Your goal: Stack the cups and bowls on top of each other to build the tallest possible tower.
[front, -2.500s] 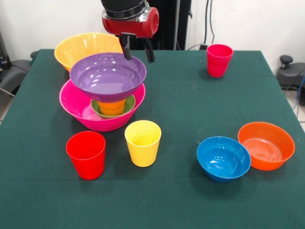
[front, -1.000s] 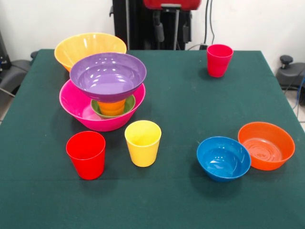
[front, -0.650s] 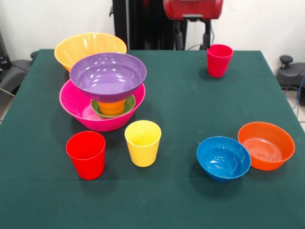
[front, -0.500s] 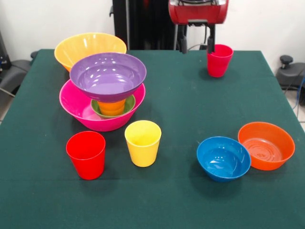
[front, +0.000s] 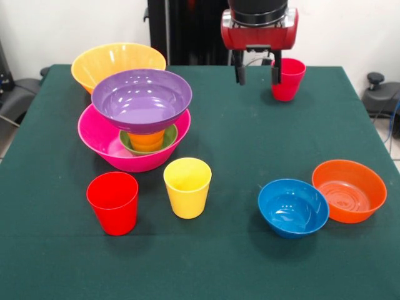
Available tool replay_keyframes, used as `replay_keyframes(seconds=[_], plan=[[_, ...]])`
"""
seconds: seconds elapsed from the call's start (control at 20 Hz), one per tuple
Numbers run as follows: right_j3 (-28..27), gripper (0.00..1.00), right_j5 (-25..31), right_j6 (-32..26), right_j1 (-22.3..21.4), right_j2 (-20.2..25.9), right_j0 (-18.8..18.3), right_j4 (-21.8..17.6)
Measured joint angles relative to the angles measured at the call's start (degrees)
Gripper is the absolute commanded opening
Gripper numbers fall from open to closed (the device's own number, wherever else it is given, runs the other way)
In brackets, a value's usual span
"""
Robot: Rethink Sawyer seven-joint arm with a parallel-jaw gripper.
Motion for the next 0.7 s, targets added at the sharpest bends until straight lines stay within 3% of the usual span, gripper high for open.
replay_keyframes(seconds=[0.7], plan=[[-6.94,1.00,3.93,0.00,1.86,0.00,-0.31,-0.04]])
